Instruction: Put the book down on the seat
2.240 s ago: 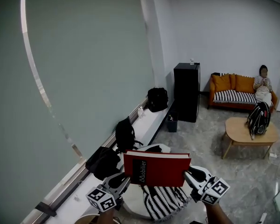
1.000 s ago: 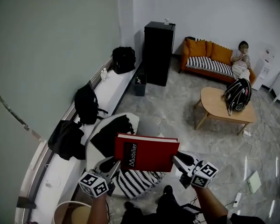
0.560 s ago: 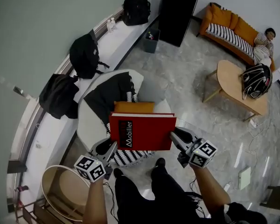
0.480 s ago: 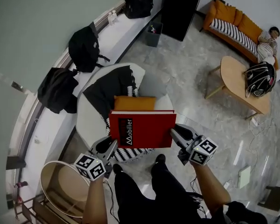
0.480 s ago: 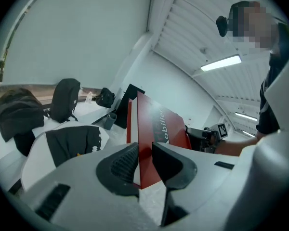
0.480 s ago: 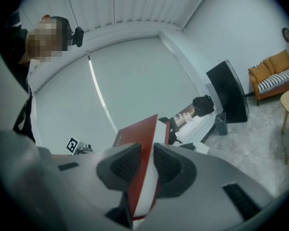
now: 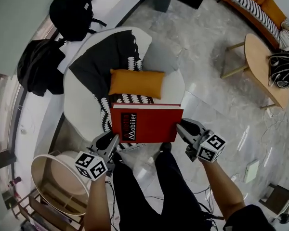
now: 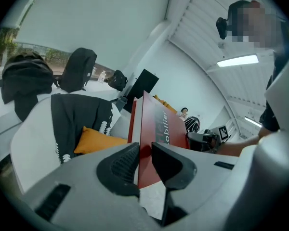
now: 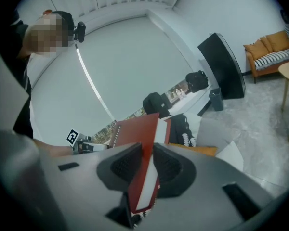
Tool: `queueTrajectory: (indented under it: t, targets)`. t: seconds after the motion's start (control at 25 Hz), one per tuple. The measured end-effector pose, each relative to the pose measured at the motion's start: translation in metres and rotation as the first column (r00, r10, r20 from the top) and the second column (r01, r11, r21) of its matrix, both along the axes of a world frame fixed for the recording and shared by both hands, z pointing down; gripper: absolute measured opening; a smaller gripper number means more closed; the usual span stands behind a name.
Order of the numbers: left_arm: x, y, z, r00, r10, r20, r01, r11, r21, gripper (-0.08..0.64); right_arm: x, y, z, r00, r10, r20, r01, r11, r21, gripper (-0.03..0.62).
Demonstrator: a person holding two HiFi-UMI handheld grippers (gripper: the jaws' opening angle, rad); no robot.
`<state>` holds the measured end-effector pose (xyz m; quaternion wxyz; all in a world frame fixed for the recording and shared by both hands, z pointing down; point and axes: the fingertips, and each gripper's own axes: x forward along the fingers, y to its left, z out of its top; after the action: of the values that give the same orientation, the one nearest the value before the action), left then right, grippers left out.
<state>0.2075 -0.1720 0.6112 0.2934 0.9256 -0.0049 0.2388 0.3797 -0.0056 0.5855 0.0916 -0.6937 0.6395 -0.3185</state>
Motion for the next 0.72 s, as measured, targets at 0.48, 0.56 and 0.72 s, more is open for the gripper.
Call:
queueTrajectory:
  t: [0.48,0.56,0.72]
  targets:
    - [-0.006,0.036,0.188,0.984,0.085,0.155,-0.067,0.991,-0.117,0.089,0.01,0.011,0.175,0.999,-0.047,-0.008,0.046,0.989,-0.143,0.084]
    - [-0.008,0.042,0.216,0.981,0.084,0.177,-0.058,0.988,-0.145,0.087,0.011,0.013,0.204,0.999,-0.045,0.009,0.046,0.985,-0.169,0.084]
    - [-0.004,0.04,0.267,0.976,0.082,0.2,-0.048,0.984,-0.169,0.087,0.016,0.009,0.254,0.998,-0.052,0.025,0.056,0.979,-0.197,0.084]
